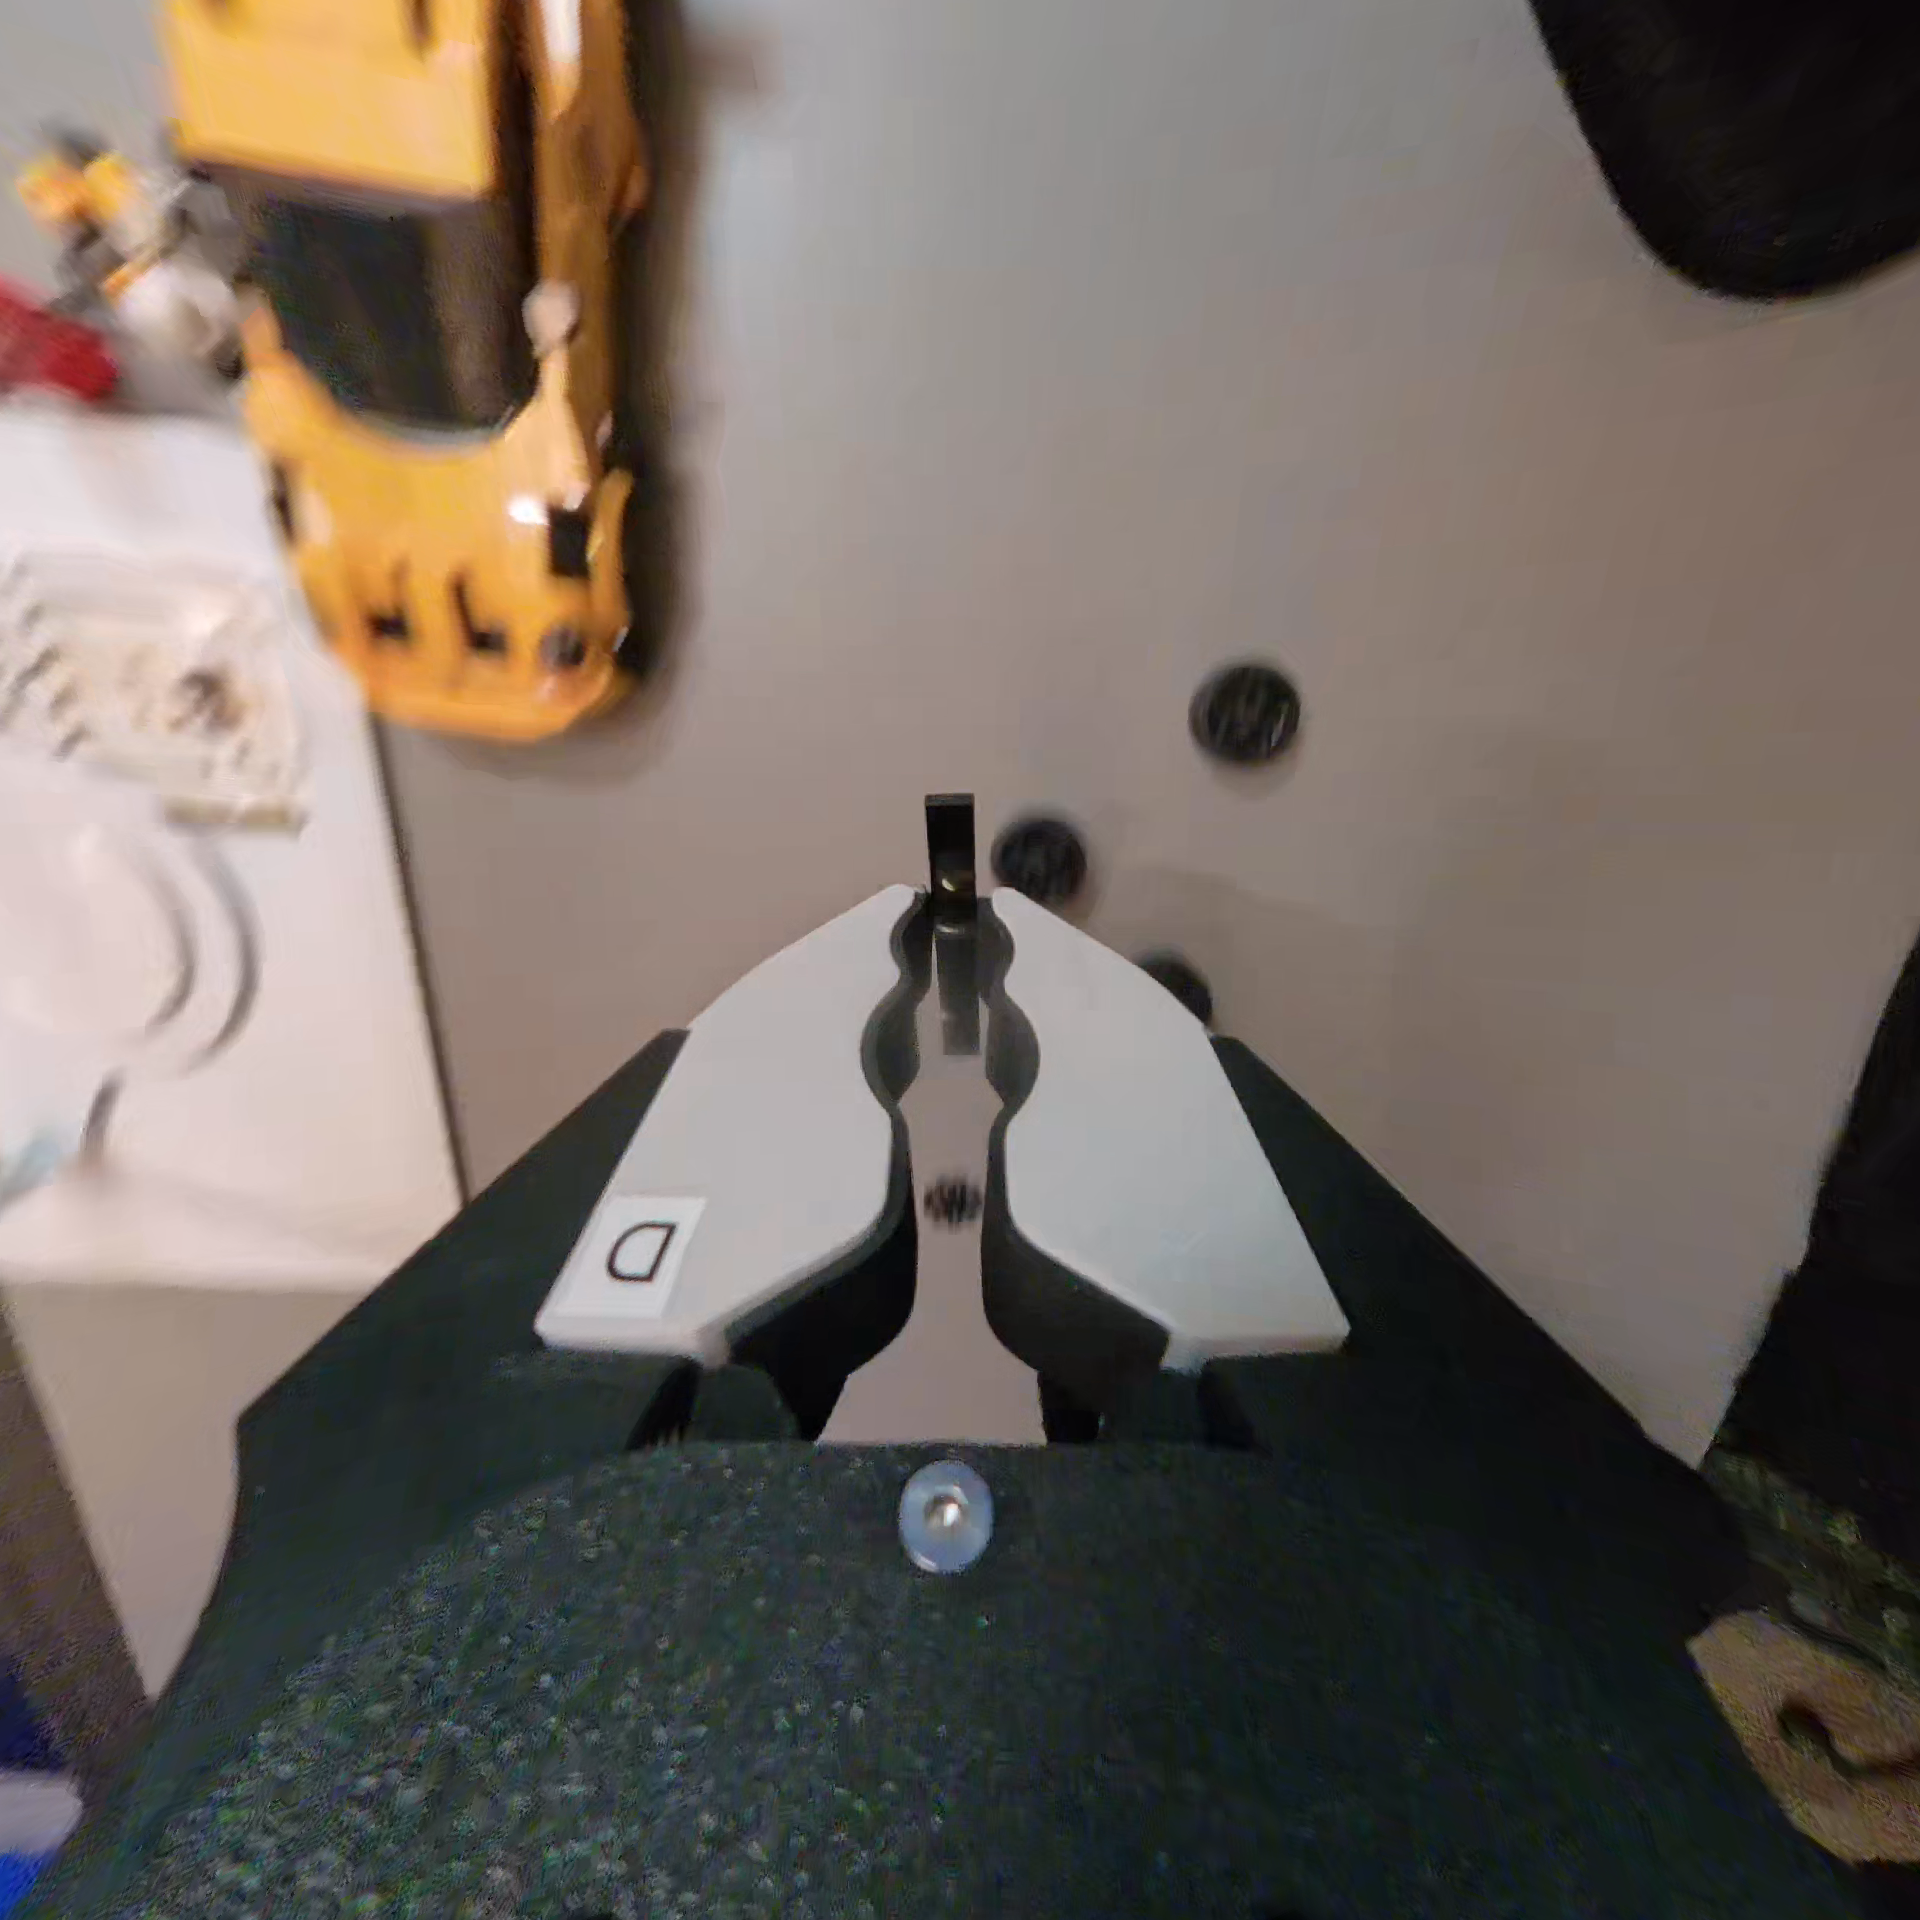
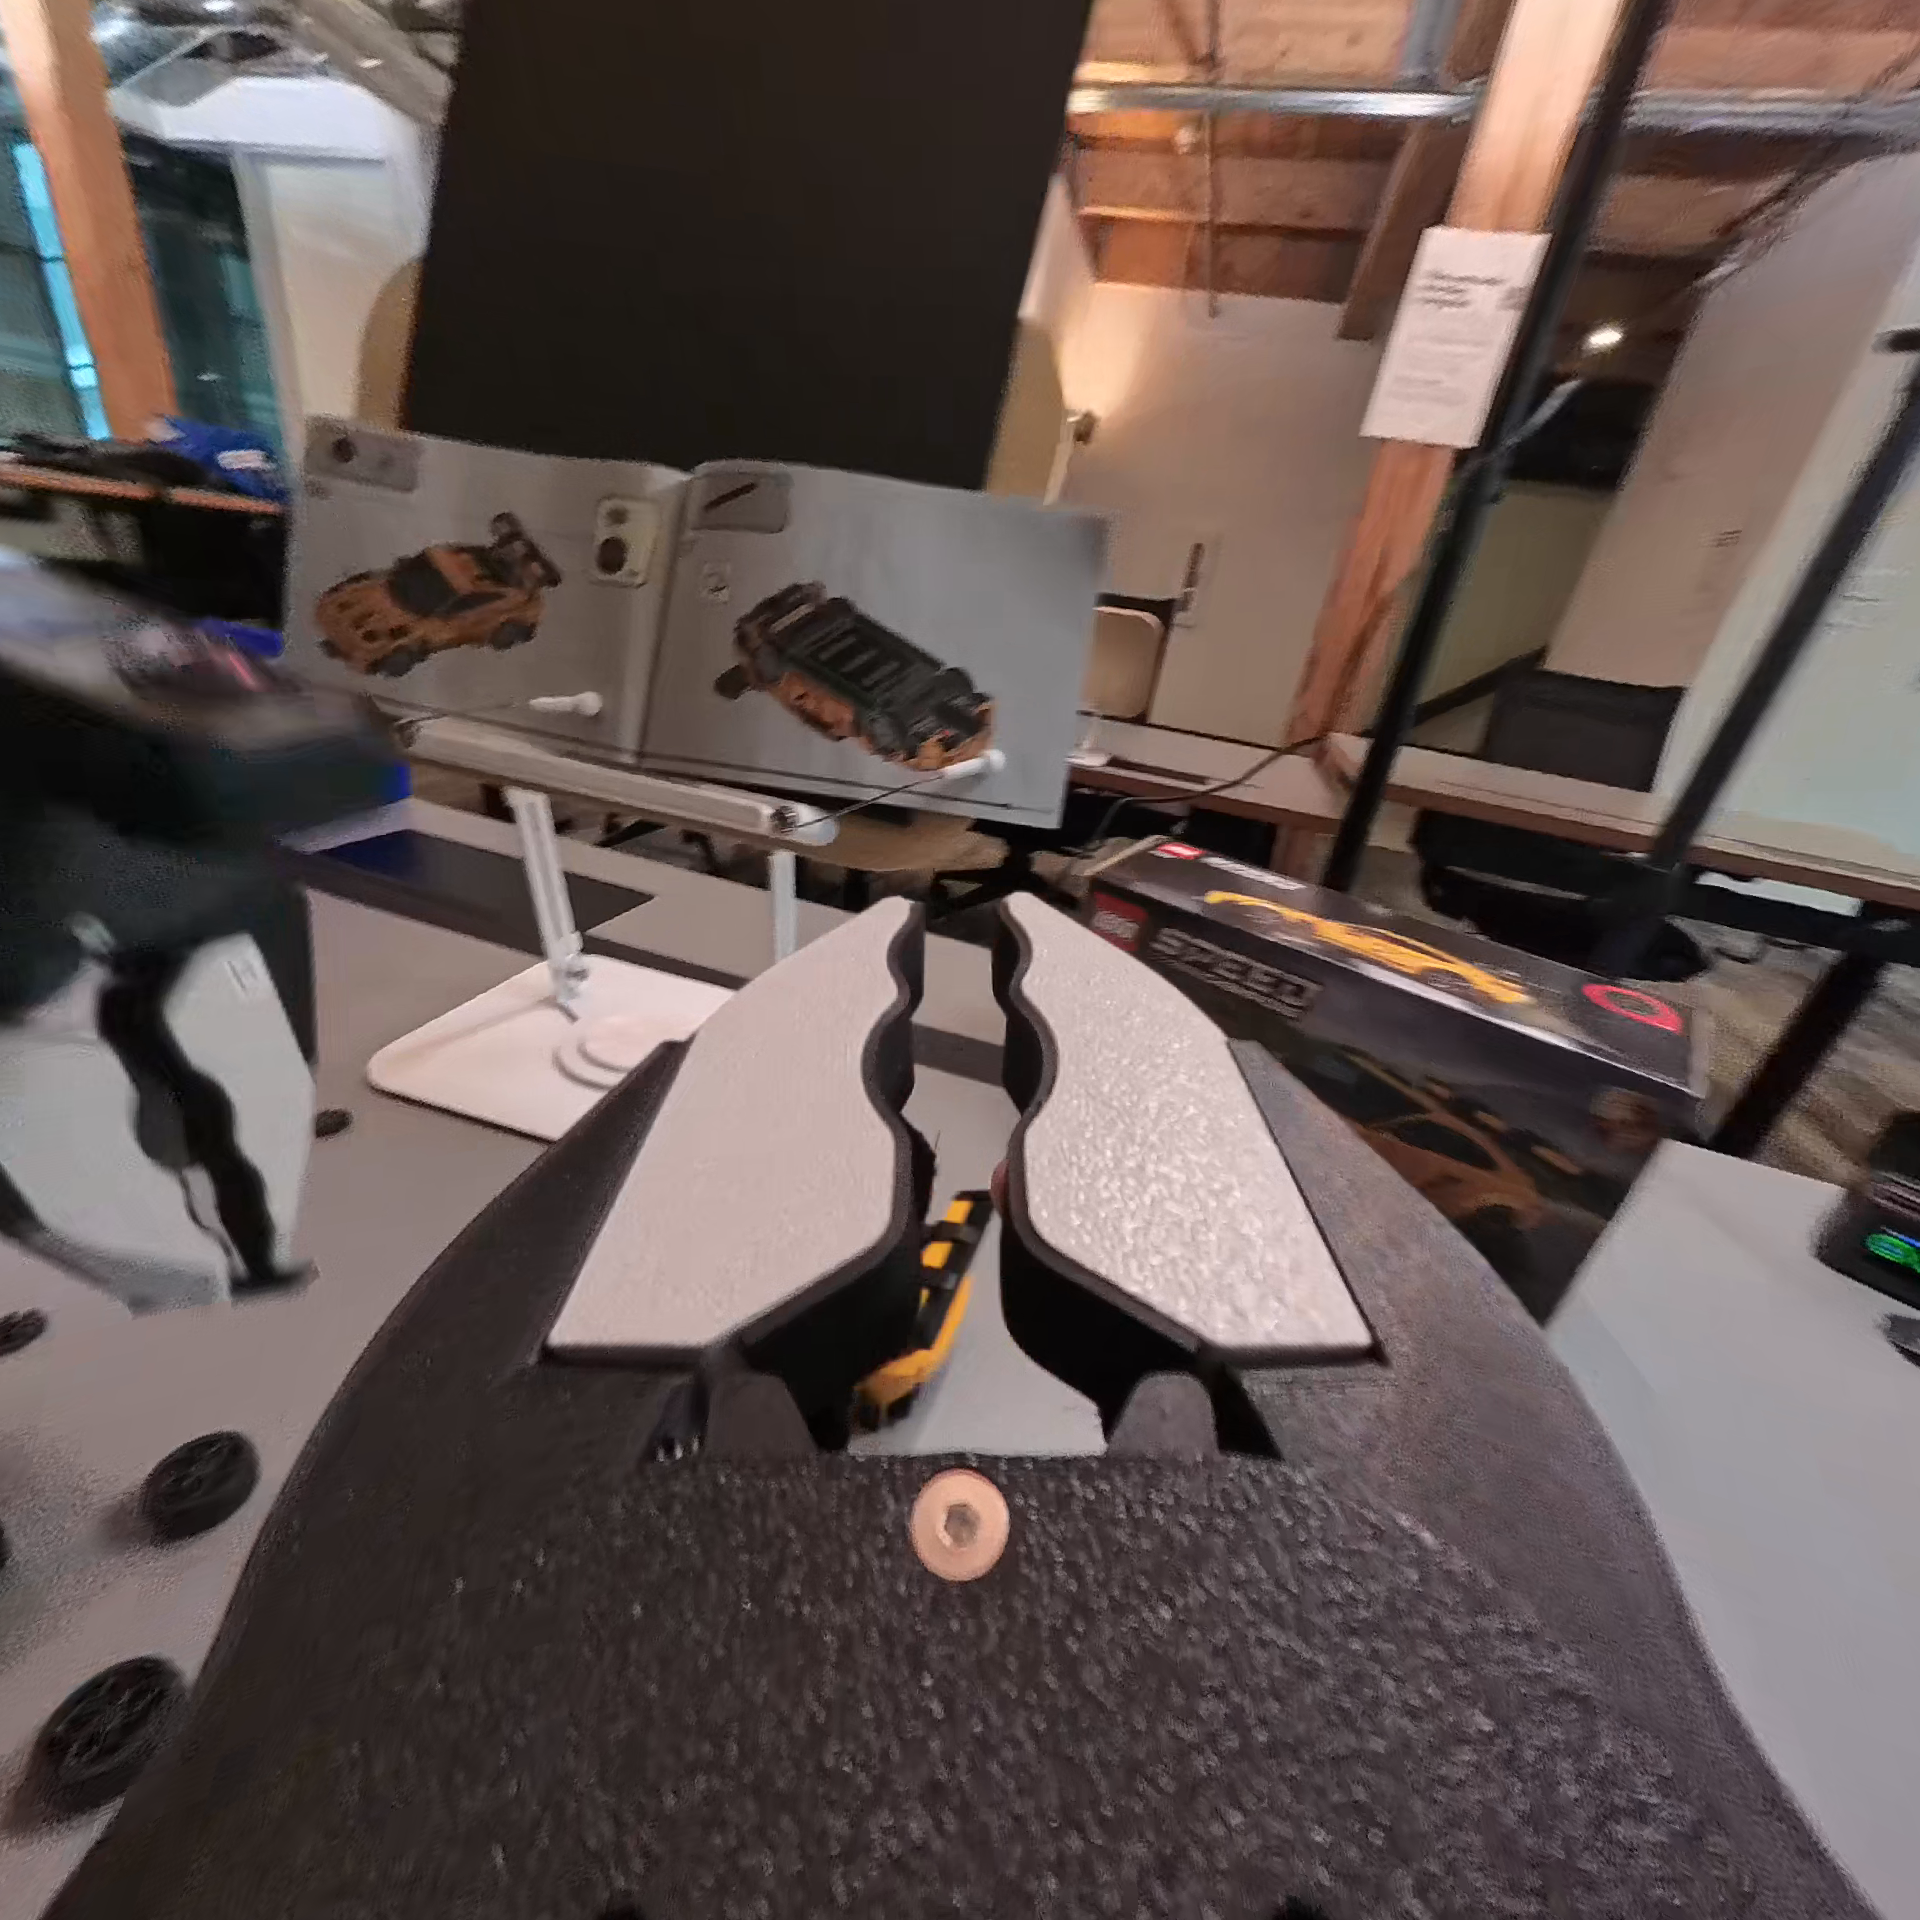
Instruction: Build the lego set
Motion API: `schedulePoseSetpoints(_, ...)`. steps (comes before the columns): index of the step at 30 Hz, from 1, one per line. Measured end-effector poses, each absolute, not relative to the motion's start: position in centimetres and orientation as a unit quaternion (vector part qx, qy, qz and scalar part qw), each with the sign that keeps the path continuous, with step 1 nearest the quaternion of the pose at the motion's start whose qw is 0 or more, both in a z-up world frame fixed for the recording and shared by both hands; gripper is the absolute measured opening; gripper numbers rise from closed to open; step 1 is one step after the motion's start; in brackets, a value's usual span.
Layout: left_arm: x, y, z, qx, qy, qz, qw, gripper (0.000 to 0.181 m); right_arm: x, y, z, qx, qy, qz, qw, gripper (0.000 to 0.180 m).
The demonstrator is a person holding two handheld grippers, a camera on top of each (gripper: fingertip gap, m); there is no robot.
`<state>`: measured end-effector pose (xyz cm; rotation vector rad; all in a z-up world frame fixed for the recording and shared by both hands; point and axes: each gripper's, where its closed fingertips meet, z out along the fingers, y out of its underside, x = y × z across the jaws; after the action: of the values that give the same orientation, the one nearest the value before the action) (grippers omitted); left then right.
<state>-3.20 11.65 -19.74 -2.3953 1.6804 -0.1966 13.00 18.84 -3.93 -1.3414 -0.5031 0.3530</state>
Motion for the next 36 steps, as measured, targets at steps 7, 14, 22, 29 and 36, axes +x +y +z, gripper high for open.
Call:
schedulePoseSetpoints(7, 2.3, 14.0, -25.5, -0.789, 0.609, -0.069, 0.038, 0.007, 15.1, 18.0, -5.8, -0.650, -0.209, 0.158, 0.713, 0.007)
schedulePoseSetpoints(14, 2.6, 14.9, -26.1, -0.790, 0.608, -0.066, 0.043, 0.008, 10.9, 12.0, -15.9, -0.781, -0.306, 0.203, 0.505, 0.000)
schedulePoseSetpoints(22, 2.2, 15.3, -23.0, -0.802, 0.579, -0.099, 0.112, 0.016, 9.1, 10.3, -20.2, -0.820, -0.328, 0.203, 0.423, 0.000)
schedulePoseSetpoints(29, -11.4, 16.0, -7.5, -0.834, 0.421, -0.034, 0.356, 0.006, 10.1, 11.0, -19.7, -0.824, -0.305, 0.190, 0.439, 0.000)
schedulePoseSetpoints(36, -41.5, 7.5, -7.9, -0.945, 0.196, 0.165, 0.203, 0.010, 10.6, 11.3, -19.8, -0.825, -0.286, 0.195, 0.446, 0.000)
